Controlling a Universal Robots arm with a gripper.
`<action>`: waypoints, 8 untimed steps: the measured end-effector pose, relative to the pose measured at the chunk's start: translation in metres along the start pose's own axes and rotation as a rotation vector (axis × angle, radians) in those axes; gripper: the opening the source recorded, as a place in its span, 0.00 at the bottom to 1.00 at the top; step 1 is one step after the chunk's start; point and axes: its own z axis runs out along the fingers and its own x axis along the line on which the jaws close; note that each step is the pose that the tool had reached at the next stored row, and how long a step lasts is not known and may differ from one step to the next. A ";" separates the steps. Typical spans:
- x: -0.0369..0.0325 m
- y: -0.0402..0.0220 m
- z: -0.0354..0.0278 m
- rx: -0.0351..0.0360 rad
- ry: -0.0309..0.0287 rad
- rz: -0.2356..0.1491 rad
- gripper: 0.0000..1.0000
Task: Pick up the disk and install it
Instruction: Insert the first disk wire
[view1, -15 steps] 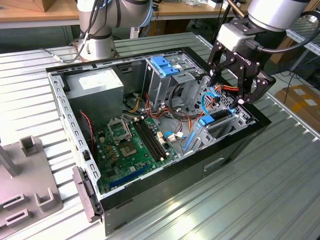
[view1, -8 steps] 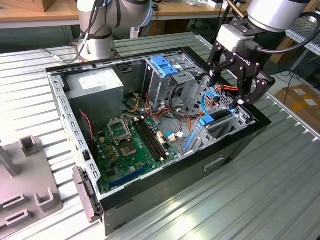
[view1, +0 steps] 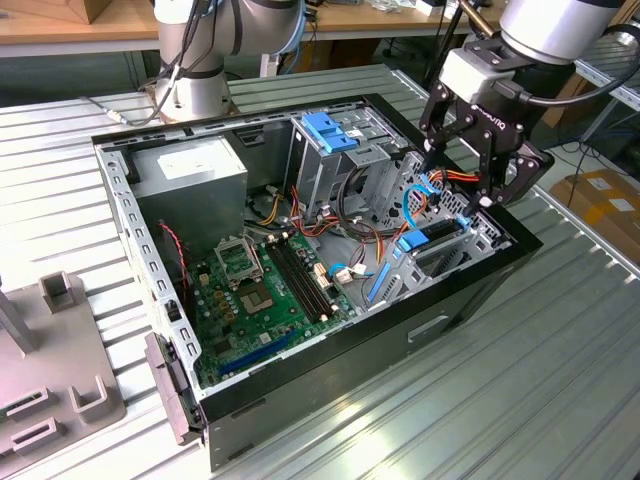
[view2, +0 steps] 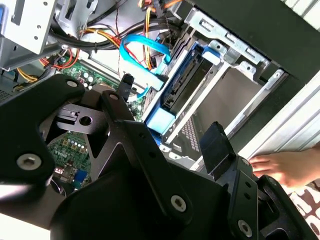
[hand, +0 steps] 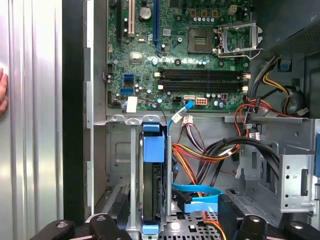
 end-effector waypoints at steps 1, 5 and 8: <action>-0.0006 -0.0015 0.0021 0.0000 0.0000 0.000 0.80; -0.0037 -0.0035 0.0144 0.0000 0.0010 0.000 0.80; -0.0046 -0.0036 0.0185 0.0000 0.0010 0.000 0.80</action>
